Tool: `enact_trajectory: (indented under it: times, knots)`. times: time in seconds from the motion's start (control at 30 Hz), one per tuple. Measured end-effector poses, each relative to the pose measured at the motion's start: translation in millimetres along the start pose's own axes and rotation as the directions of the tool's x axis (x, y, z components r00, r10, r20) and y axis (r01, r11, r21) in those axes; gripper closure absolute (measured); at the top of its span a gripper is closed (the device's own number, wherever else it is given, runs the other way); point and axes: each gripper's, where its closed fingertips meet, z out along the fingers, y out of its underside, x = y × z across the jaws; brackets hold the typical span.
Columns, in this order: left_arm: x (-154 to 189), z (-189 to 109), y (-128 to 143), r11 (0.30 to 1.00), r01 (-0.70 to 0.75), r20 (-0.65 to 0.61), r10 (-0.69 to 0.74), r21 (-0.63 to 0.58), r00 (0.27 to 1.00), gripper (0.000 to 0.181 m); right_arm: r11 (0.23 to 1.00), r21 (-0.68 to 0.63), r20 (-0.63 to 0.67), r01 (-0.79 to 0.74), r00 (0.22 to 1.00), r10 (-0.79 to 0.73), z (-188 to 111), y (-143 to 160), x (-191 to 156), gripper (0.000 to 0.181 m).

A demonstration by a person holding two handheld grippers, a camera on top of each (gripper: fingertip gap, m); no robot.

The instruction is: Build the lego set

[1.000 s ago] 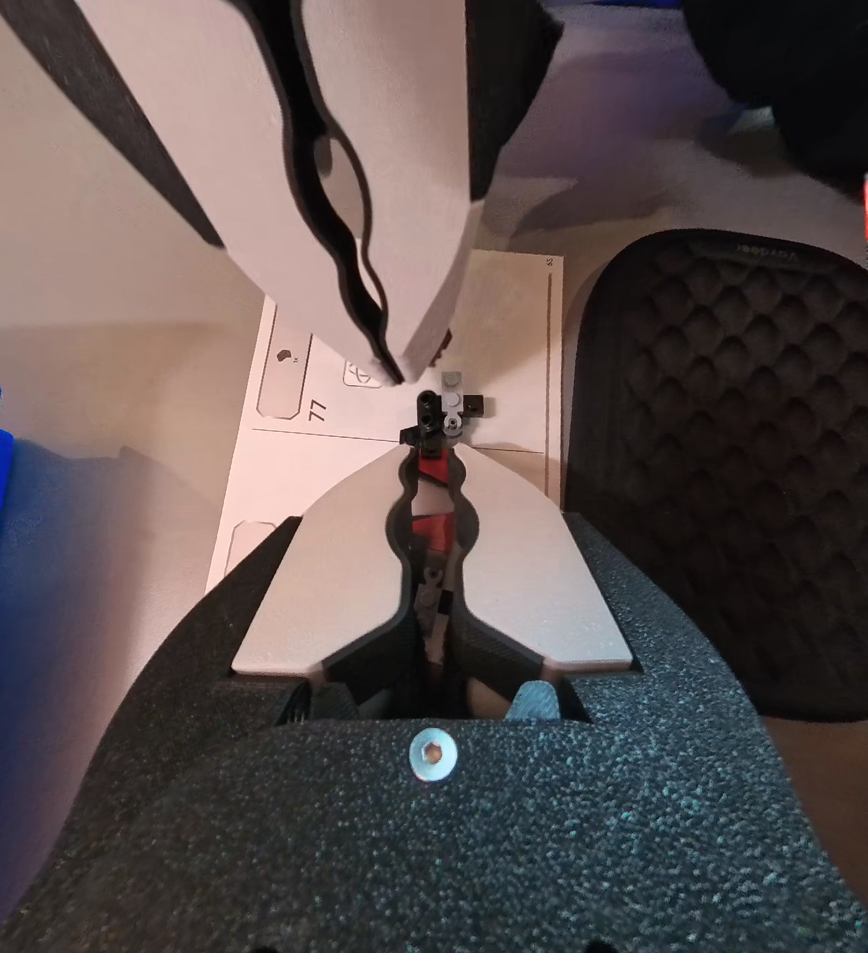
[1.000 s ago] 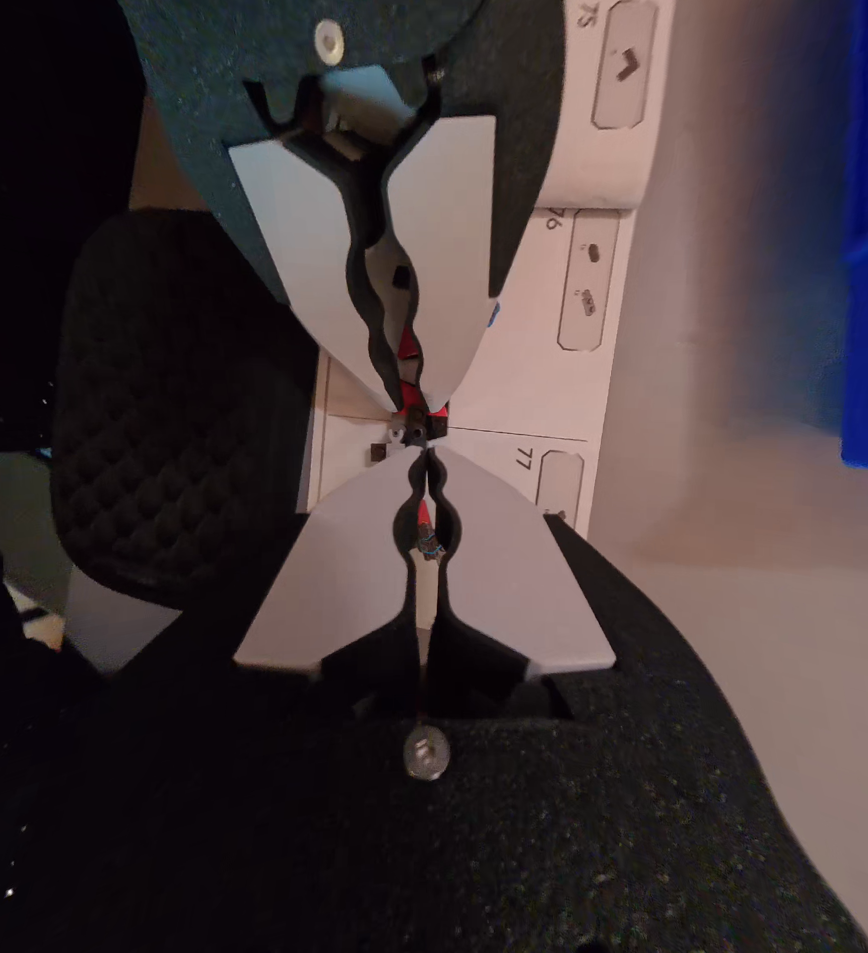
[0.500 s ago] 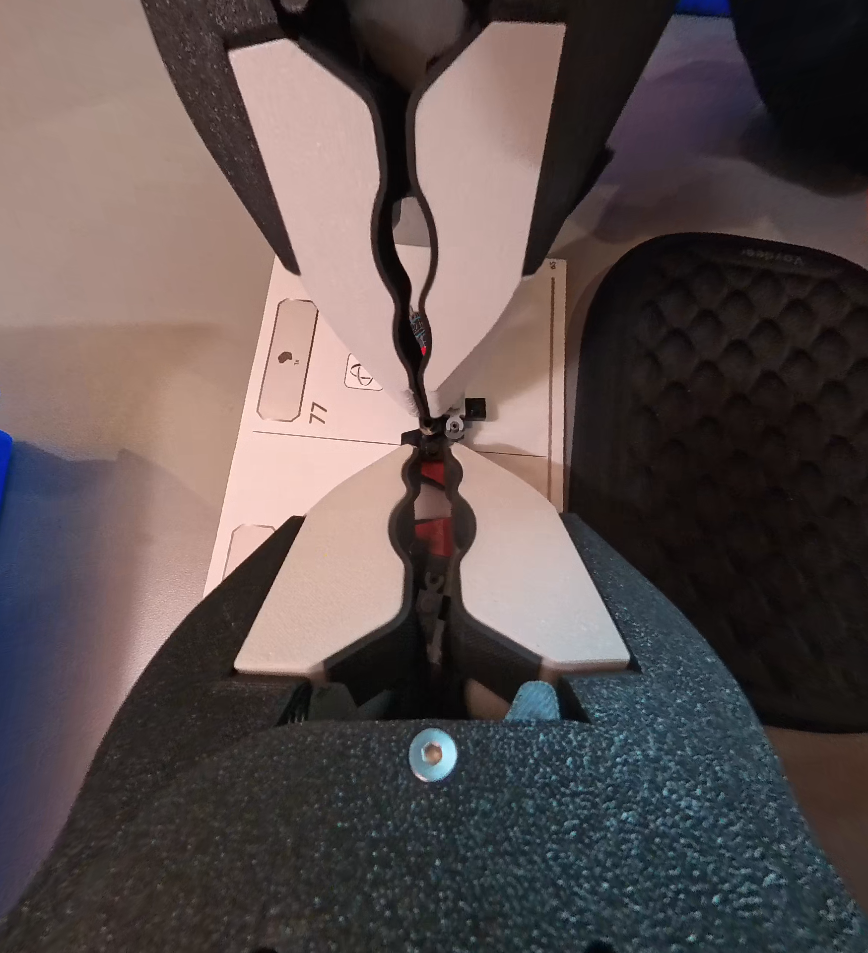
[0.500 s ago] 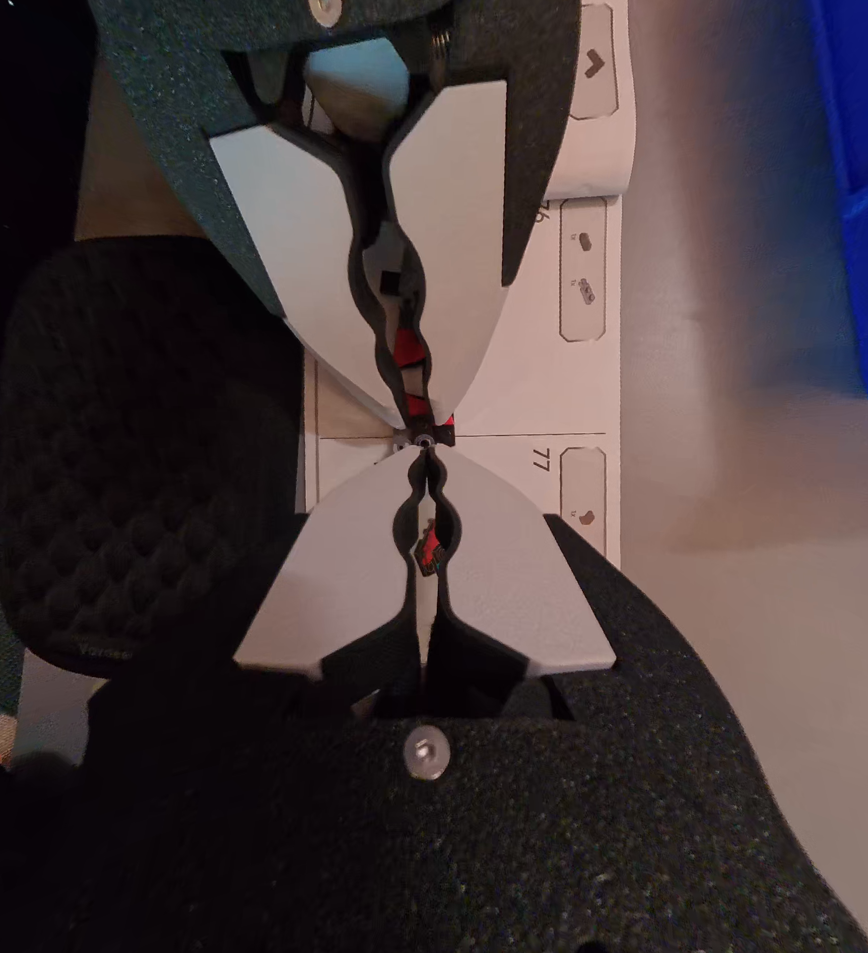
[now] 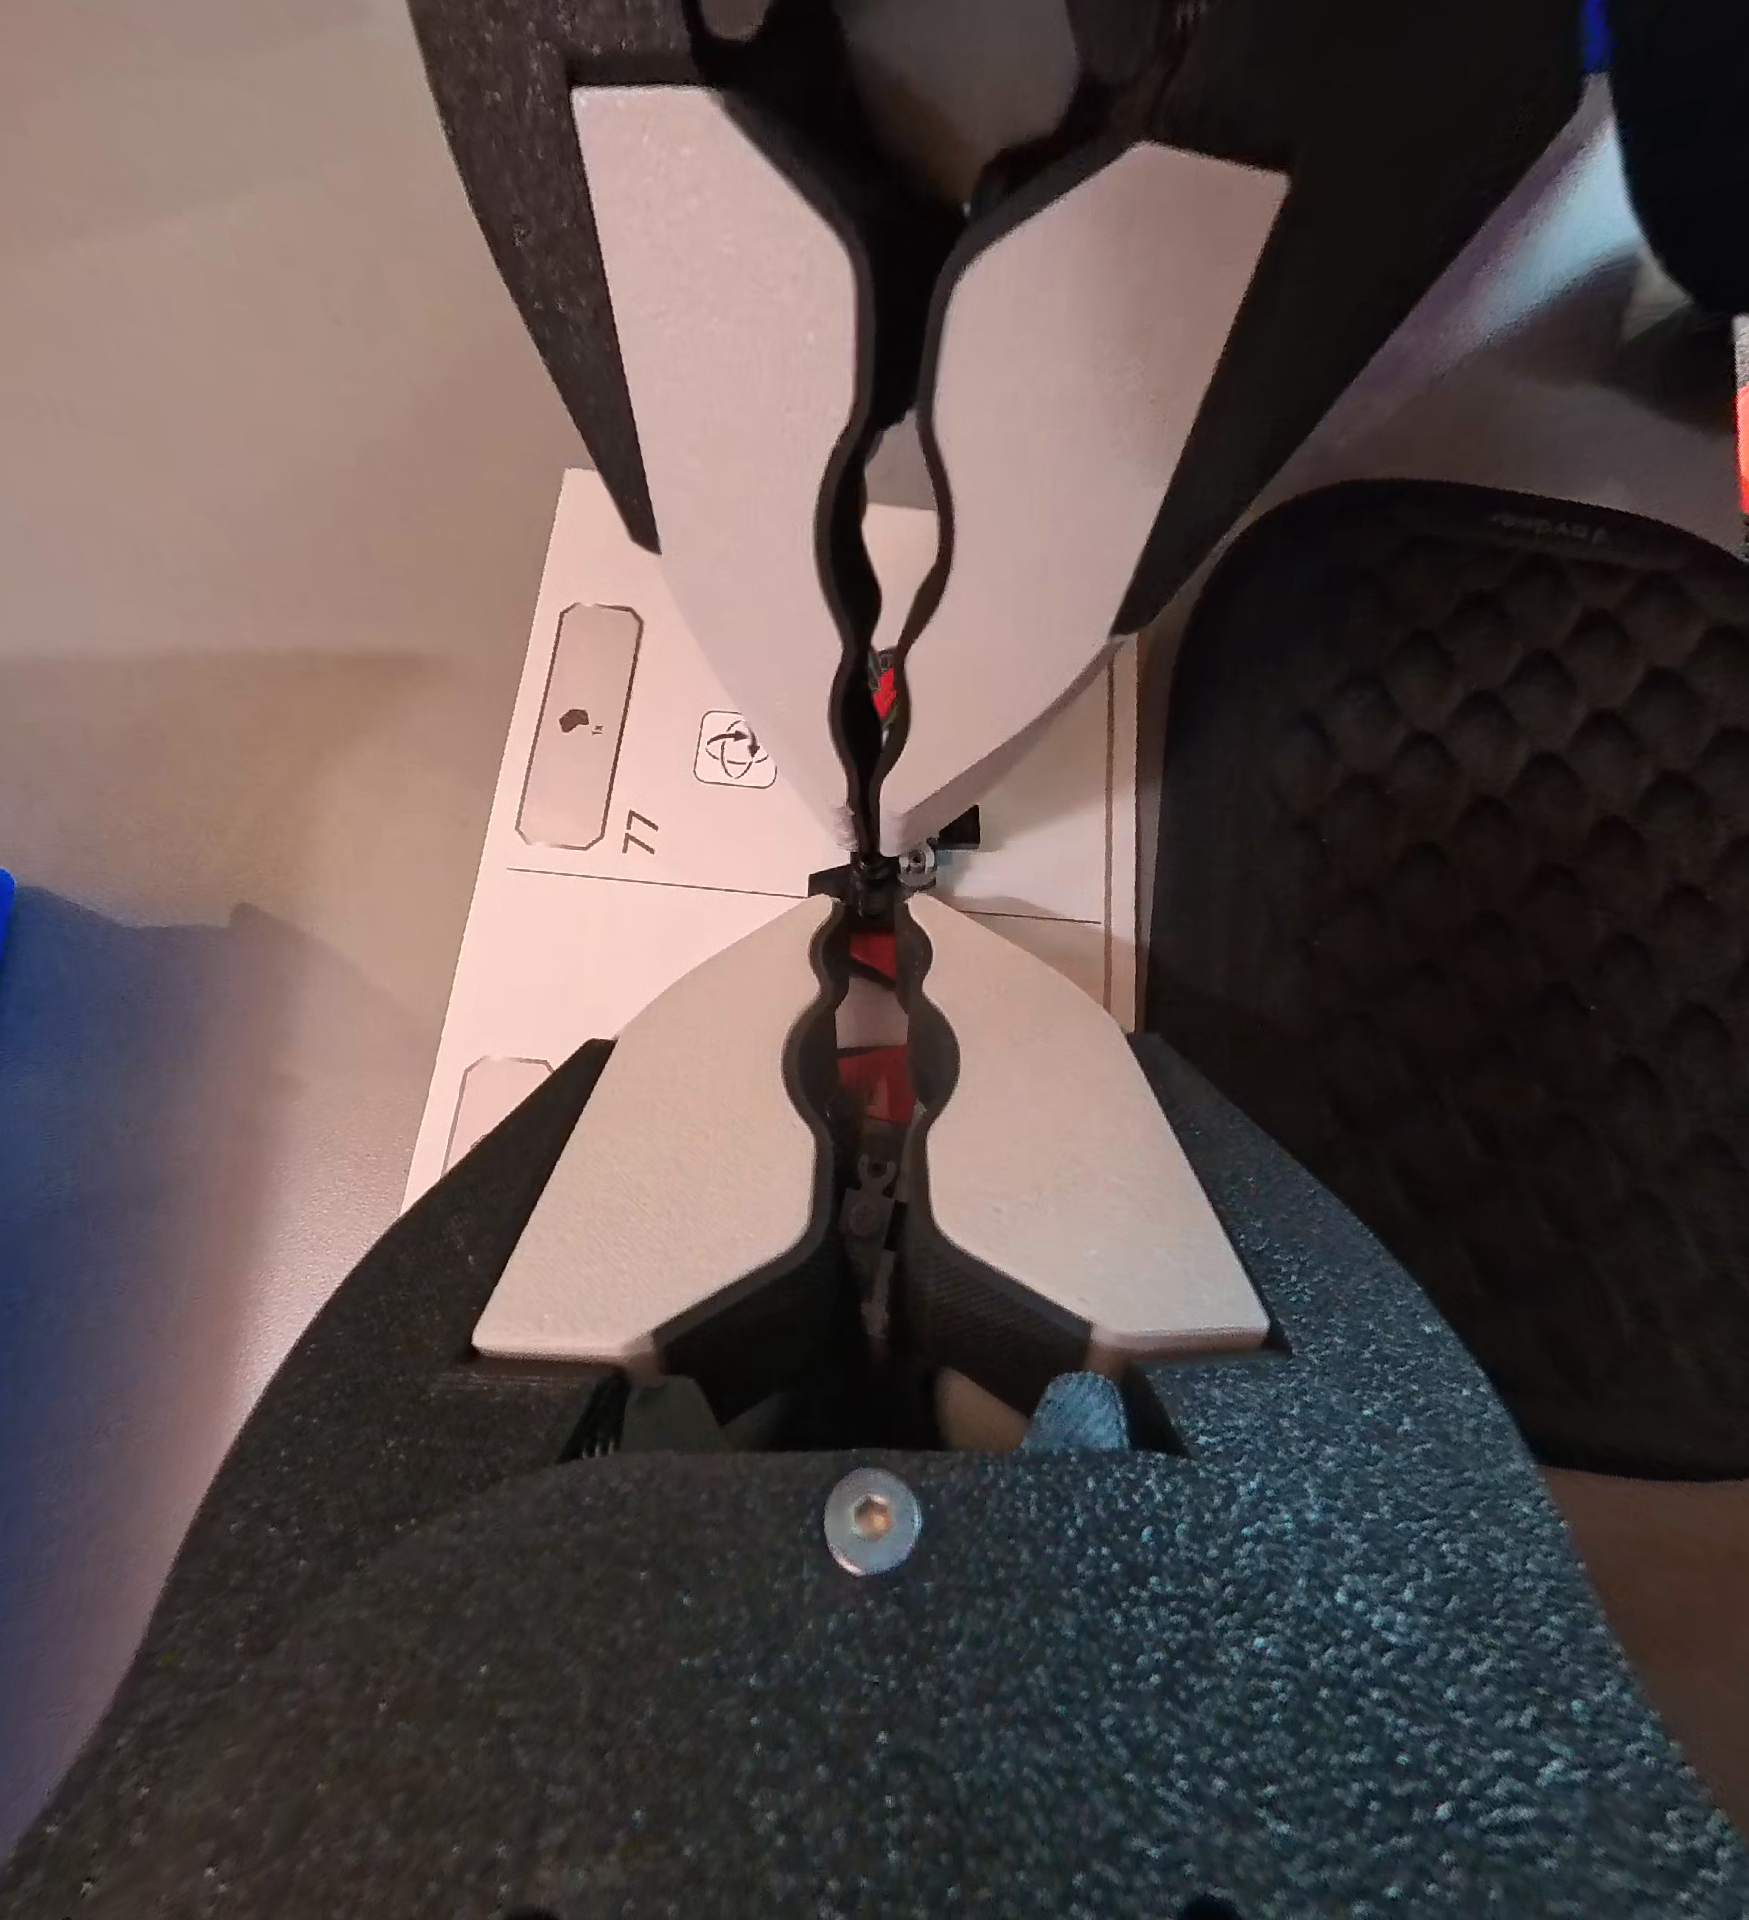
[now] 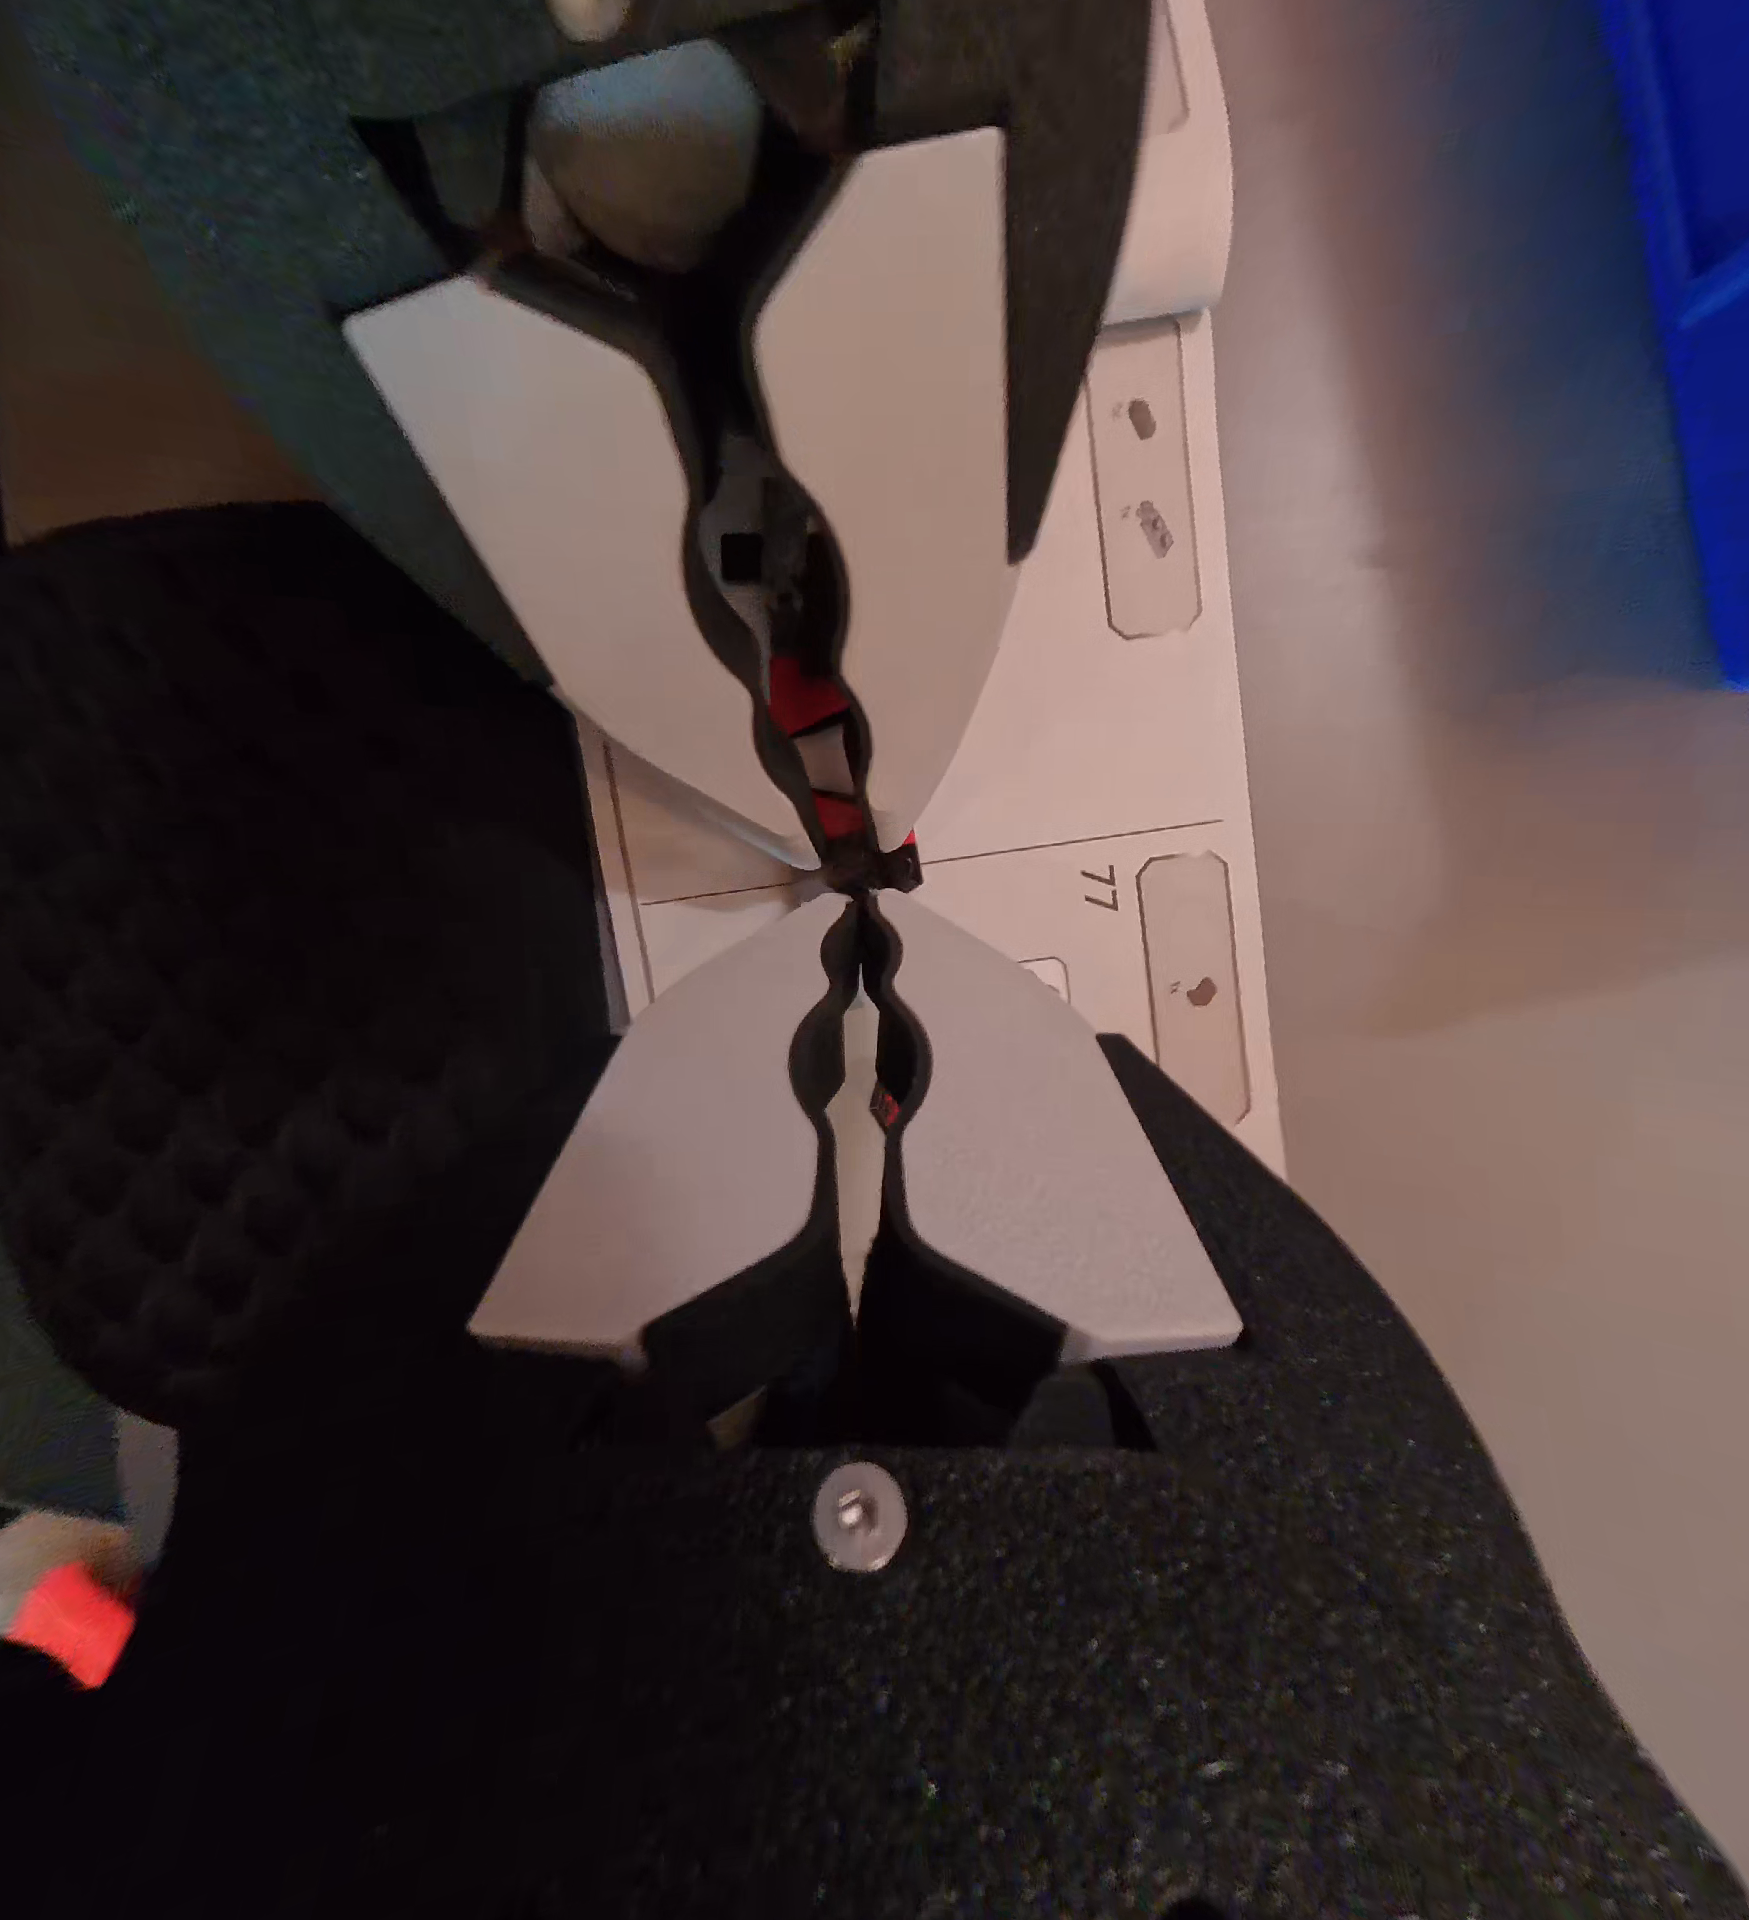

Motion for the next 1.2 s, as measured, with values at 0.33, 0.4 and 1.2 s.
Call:
enact_trajectory:
  times: [0.33,0.4,1.2]
  knots:
    - [0.0,-0.1,0.2,1.0,-0.013,0.007,0.013,-0.004,1.0,0.174,0.983,-0.022,0.047,-0.183,0.982,0.184,0.6,1.5,-0.3,0.18]
    - [-0.1,-0.1,0.0,1.0,-0.013,0.008,0.013,-0.006,1.0,0.174,0.982,-0.023,0.05,-0.187,0.981,0.188,0.7,1.3,-0.3,0.18]
    - [7.1,-74.2,27.6,1.0,-0.026,0.075,0.025,0.013,0.997,0.157,0.997,0.056,-0.128,-0.047,0.99,0.054,-29.8,5.3,8.3,0.181]
